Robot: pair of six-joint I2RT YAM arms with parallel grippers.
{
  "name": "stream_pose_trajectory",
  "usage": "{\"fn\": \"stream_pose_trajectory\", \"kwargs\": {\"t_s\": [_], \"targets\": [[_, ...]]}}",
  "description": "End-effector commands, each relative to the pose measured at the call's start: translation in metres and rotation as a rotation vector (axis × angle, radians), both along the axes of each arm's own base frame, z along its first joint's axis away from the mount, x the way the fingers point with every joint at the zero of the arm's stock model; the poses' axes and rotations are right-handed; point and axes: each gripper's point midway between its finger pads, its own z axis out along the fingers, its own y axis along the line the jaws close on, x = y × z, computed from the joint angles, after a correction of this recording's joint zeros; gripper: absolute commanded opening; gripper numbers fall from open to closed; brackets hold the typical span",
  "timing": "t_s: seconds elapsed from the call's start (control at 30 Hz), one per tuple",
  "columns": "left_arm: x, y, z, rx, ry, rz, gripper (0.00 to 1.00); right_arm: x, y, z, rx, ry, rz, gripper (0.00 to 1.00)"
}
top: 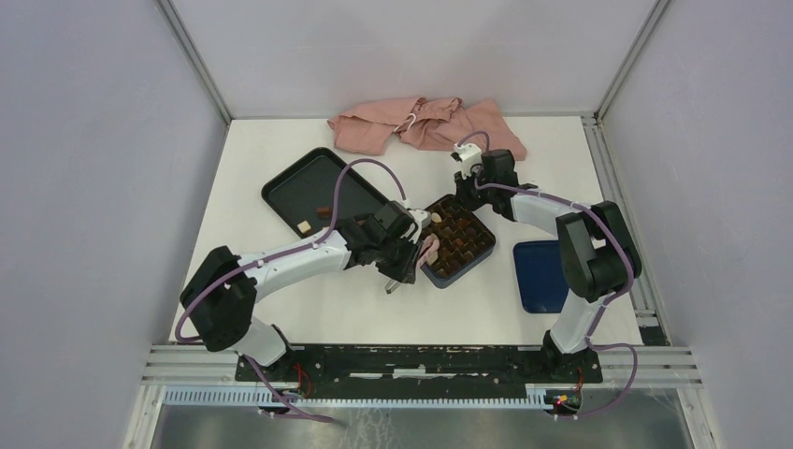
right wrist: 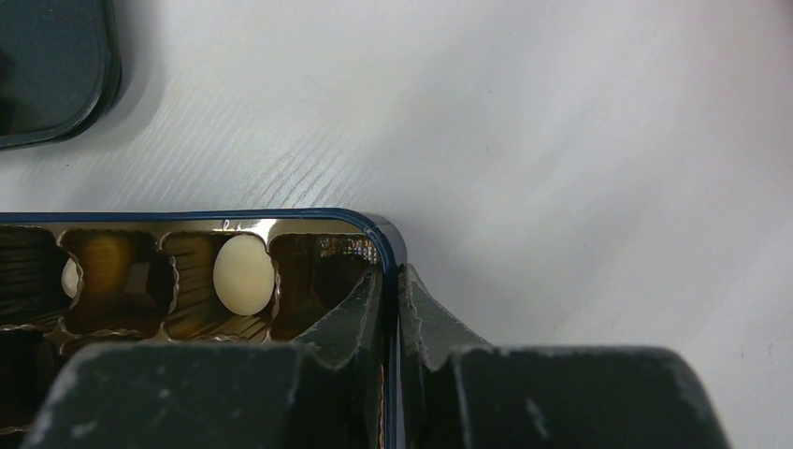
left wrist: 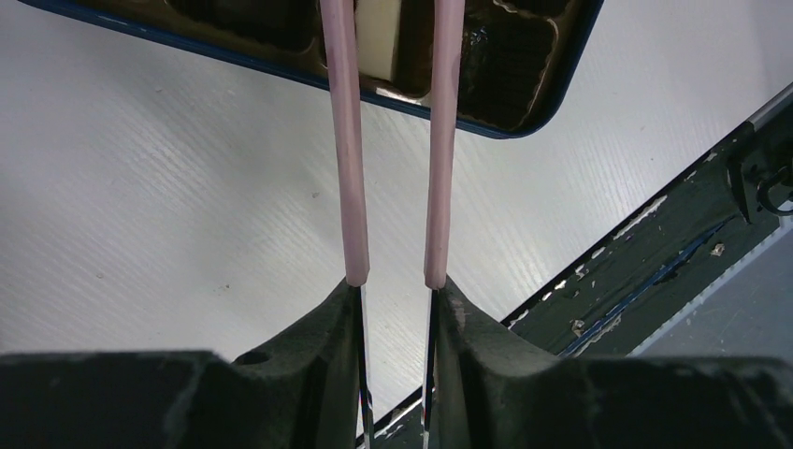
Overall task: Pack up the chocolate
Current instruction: Pick up the fake chocolate from the plate.
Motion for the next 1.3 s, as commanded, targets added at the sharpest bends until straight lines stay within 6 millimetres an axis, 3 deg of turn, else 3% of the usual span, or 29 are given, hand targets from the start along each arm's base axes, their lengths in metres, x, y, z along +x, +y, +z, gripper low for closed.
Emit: {"fn": "stream_pose_trajectory", "kwargs": {"t_s": [0.0,0.2,0.43,0.6,0.83,1.0,1.27], "targets": [[0.012,-0.013,0.018,-0.045,-0.072,-0.039,0.37,0.017,0.004,0.021,0.044,-0.058,-0.008,0.13],[0.013,-0.012,0.018,-0.037,-0.076,-0.031,0.38,0.017,0.003,0.021,0.048,-0.054,-0.008,0.13],[0.025,-0.017,0.071,-0.165,-0.186,0.051,0.35,0.02,-0.014,0.015,0.1,-0.01,-0.109,0.12],[0.032,0.002,0.091,-0.173,-0.256,0.135,0.36,0.018,-0.04,0.014,0.2,0.039,-0.301,0.12],[0.037,0.041,0.082,-0.082,-0.279,0.241,0.36,0.014,-0.071,0.01,0.205,0.036,-0.522,0.14],[0.046,0.065,0.069,-0.033,-0.244,0.299,0.36,0.015,-0.069,0.015,0.24,0.037,-0.462,0.36],[0.066,0.125,0.059,0.063,-0.172,0.398,0.36,0.027,-0.074,0.064,0.206,-0.101,-0.313,0.55]]}}
